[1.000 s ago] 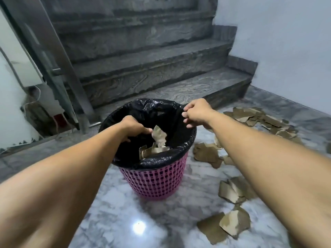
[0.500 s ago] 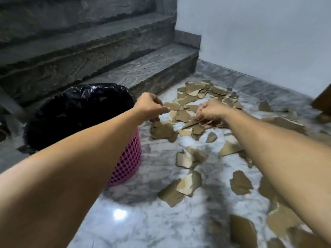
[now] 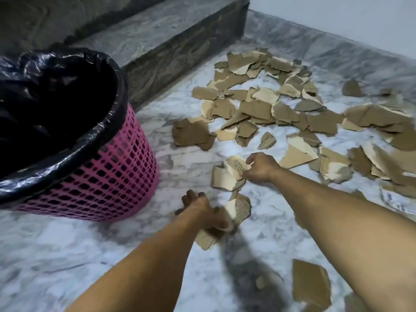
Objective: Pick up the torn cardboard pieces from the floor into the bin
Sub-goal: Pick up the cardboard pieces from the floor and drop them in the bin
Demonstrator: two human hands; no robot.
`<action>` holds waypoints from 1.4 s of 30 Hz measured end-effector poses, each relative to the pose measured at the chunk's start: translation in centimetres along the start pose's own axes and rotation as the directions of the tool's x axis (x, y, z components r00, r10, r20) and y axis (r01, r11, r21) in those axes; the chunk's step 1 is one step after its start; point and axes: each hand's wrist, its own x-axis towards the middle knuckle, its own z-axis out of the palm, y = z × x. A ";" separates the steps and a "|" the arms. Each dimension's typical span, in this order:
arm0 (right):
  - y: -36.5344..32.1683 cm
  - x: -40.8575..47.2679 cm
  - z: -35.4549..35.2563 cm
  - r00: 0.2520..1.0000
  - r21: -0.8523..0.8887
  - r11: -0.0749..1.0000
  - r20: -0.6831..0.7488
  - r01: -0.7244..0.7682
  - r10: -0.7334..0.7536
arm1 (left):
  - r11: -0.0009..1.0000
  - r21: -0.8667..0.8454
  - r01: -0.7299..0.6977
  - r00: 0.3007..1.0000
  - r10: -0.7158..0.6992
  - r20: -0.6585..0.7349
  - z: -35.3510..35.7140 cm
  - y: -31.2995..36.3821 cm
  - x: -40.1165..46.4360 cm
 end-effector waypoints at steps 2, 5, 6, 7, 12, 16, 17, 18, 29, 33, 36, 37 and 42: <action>-0.2 1.4 1.7 0.999 -0.025 0.999 -0.014 0.046 -0.046 | 0.996 0.050 -0.073 0.986 0.080 -0.148 2.0 -0.3 0.0; -0.6 3.0 3.9 0.997 -0.181 0.982 -0.053 0.051 -0.062 | 0.955 0.155 -0.252 0.931 0.283 -0.230 3.3 -0.5 0.4; -0.8 3.3 4.4 0.995 -0.236 0.971 -0.072 0.048 -0.067 | 0.948 0.150 -0.279 0.928 0.306 -0.212 3.2 -0.6 0.6; -1.0 3.5 4.6 0.994 -0.273 0.961 -0.082 0.047 -0.071 | 0.950 0.124 -0.285 0.934 0.305 -0.188 2.9 -0.5 0.7; -2.1 3.8 4.9 0.997 -0.278 0.960 -0.067 0.012 -0.032 | 0.955 -0.095 -0.280 0.958 0.272 -0.090 2.0 0.1 1.5; -2.3 3.0 4.4 0.999 -0.209 0.978 0.044 0.028 -0.020 | 0.945 -0.237 -0.227 0.973 0.211 -0.091 0.8 0.5 1.7; -2.3 3.0 4.3 0.997 -0.164 0.986 0.071 0.022 -0.010 | 0.948 -0.240 -0.210 0.977 0.196 -0.080 0.6 0.5 1.6; -2.1 2.9 4.0 0.997 -0.112 0.994 0.074 0.012 -0.004 | 0.952 -0.222 -0.209 0.977 0.195 -0.082 0.2 0.9 1.4; -1.3 3.3 5.7 0.999 -0.089 0.996 -0.028 0.024 -0.026 | 0.984 -0.095 -0.147 0.987 0.141 -0.073 -0.1 1.8 0.3; -1.4 3.7 4.9 1.000 -0.227 0.974 -0.018 0.020 -0.025 | 0.991 -0.021 -0.134 0.989 0.133 -0.058 -0.1 1.8 1.1; -0.7 4.1 3.9 0.999 -0.246 0.969 -0.019 0.037 -0.043 | 0.951 0.097 -0.294 0.954 0.297 -0.026 -0.5 2.0 1.9; -0.4 4.2 3.6 0.999 -0.215 0.976 -0.009 0.048 -0.051 | 0.917 0.200 -0.344 0.934 0.356 -0.024 -1.3 2.5 1.4; 1.0 3.9 1.7 0.997 -0.042 0.999 0.079 0.013 -0.009 | 0.963 -0.012 -0.270 0.960 0.268 -0.086 -2.3 2.1 2.4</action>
